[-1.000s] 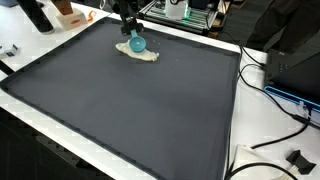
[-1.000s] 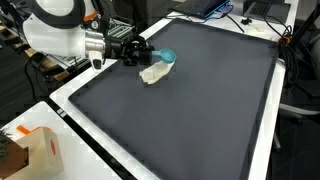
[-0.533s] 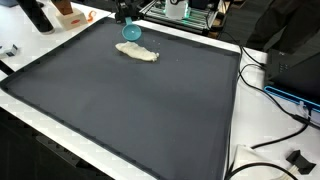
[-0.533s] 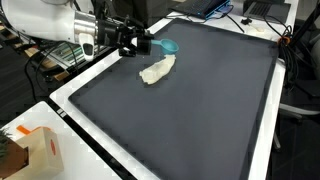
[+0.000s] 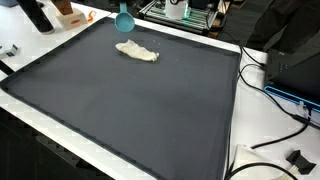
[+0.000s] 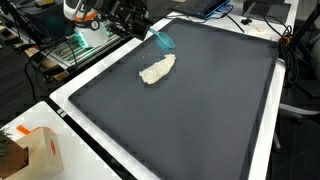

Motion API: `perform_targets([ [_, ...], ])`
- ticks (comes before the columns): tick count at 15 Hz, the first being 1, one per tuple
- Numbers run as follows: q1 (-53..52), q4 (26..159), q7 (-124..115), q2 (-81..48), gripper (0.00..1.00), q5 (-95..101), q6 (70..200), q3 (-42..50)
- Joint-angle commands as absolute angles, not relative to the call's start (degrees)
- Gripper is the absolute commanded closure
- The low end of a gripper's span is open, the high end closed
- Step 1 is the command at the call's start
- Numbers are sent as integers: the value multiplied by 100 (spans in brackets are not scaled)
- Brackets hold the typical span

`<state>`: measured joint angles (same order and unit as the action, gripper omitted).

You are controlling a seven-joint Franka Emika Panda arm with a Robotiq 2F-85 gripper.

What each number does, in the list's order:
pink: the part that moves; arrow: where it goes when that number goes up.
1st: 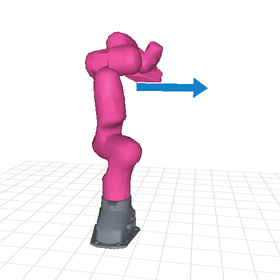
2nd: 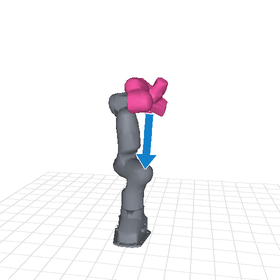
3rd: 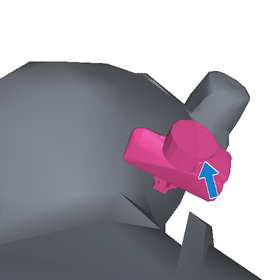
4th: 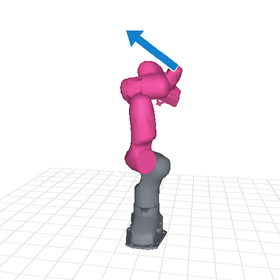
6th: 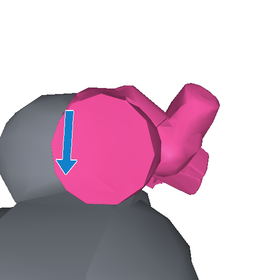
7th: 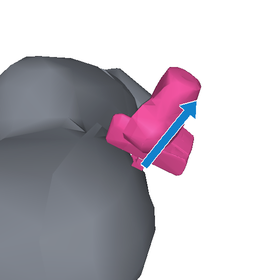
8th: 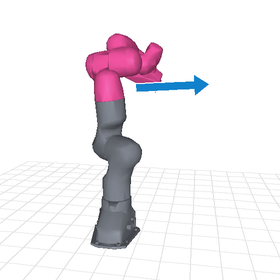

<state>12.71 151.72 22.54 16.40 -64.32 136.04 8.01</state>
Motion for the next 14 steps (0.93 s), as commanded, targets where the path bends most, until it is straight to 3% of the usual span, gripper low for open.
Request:
perform_targets([
  [1,1555,15353,679,2171,73,-5212,13822,128],
  [6,2100,15083,-1604,2628,73,-3051,13224,-802],
  [14,1424,14173,-3180,2716,73,-955,11682,-514],
])
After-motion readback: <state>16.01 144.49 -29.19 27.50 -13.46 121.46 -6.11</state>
